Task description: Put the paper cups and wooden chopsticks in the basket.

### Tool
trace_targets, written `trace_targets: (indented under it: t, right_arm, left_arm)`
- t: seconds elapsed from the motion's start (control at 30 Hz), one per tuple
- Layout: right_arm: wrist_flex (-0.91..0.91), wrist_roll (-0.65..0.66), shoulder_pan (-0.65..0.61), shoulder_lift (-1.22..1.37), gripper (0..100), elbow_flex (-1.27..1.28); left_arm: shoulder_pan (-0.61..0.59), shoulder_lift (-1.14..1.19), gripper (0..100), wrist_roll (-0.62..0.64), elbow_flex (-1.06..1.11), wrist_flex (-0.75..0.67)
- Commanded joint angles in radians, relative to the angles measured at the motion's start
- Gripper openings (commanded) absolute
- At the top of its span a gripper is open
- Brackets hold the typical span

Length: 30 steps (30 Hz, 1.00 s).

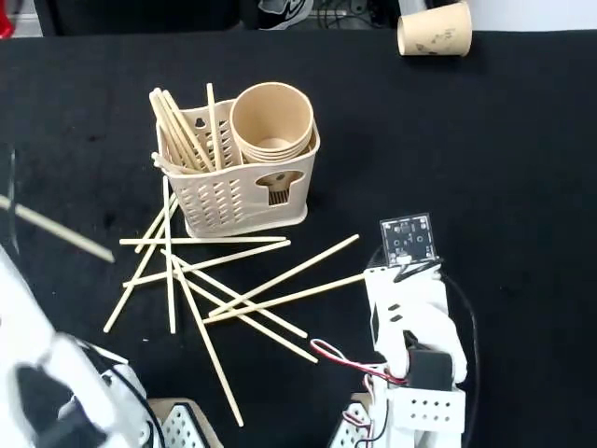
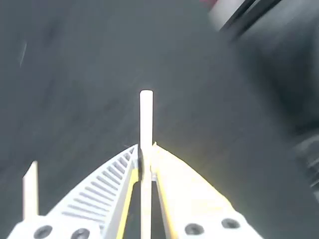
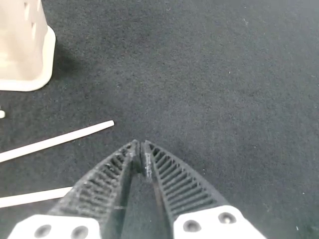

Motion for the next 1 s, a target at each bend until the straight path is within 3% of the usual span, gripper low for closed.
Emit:
trace_targets:
  t: [0.0,0.17,0.4,0.67,0.9,0.97]
  right_arm:
    - [0.005,0.006,0.009,-0.068,1.5,-0.004]
    - [0.005,0.006,0.011,-0.068,1.5,-0.004]
    - [0.005,0.006,0.011,-0.068,1.5,-0.004]
    - [0.005,0.006,0.012,-0.068,1.5,-0.004]
    - [0.002,0.006,0.012,-0.07,1.5,-0.004]
    - [0.002,0.006,0.012,-0.07,1.5,-0.004]
  left_arm:
    - [0.134,-0.328,3,0.002,-0.05,-0.296]
    - [0.383,-0.423,3,-0.005,0.03,-0.749]
    - [0.71,-0.316,3,-0.186,0.14,-0.816]
    - [0.751,-0.173,3,-0.198,0.306,-0.91]
    - [0.756,-0.304,3,-0.198,0.496,-0.913]
    - [0.756,-0.371,8,-0.198,0.539,-0.905]
